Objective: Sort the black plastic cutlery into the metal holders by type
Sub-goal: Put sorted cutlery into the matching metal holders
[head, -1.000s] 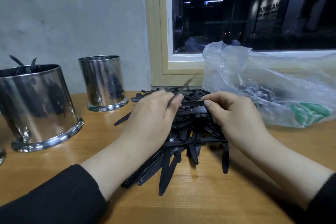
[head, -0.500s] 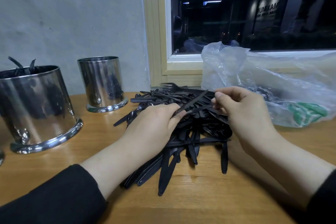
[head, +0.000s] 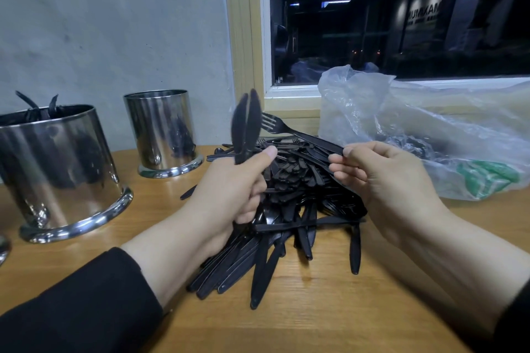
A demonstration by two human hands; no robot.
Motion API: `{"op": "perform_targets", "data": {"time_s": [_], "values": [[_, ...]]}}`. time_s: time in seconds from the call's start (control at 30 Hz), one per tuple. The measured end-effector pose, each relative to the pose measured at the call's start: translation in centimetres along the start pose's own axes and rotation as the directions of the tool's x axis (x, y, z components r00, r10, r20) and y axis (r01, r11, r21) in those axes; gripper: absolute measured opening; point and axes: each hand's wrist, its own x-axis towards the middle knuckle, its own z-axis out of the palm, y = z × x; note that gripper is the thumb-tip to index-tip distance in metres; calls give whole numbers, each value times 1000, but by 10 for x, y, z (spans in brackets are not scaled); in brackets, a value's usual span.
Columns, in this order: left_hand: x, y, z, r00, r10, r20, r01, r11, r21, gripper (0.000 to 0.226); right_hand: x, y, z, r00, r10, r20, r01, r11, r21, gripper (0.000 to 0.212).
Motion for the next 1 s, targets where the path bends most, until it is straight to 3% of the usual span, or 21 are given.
{"op": "perform_targets", "data": {"time_s": [0.13, 0.23, 0.37, 0.47, 0.5, 0.53, 0.6, 0.63, 0.77, 0.87, 1.0], "values": [[3, 0, 1, 999, -7, -33, 2, 986, -165, 60, -5, 1, 4, 999, 33, 38, -35, 998, 53, 5], [-1, 0, 6, 999, 33, -28, -38, 981, -189, 42, -8, 3, 7, 992, 66, 107, -72, 996, 51, 5], [-4, 0, 12, 996, 67, -62, -79, 973, -217, 25, -17, 9, 12, 965, 70, 253, -46, 994, -100, 3], [-3, 0, 11, 992, 82, -95, -103, 964, -243, 26, -19, 7, 13, 930, 56, 364, 35, 970, -239, 5], [-2, 0, 10, 991, 85, -103, -107, 966, -237, 28, -15, 6, 9, 931, 1, 366, 139, 924, -356, 11], [-1, 0, 9, 990, 90, -109, -112, 969, -220, 31, -8, 3, 4, 927, -97, 362, 285, 810, -512, 18], [-1, 2, 7, 988, 104, -113, -123, 977, -176, 33, 5, -6, -10, 876, -269, 401, 483, 470, -739, 29], [-1, 3, 6, 988, 112, -109, -128, 980, -152, 33, 11, -13, -17, 860, -278, 429, 507, 352, -787, 30], [-4, 3, 7, 985, 132, -110, -140, 988, -69, 29, 25, -26, -38, 879, 49, 475, 476, -9, -880, 35], [-5, 1, 9, 986, 120, -115, -123, 992, -18, 28, 22, -20, -35, 875, 199, 441, 471, -140, -871, 39], [-3, -3, 12, 992, 96, -86, -93, 995, 36, 26, 15, -10, -25, 891, 195, 409, 446, -209, -870, 42]]}}
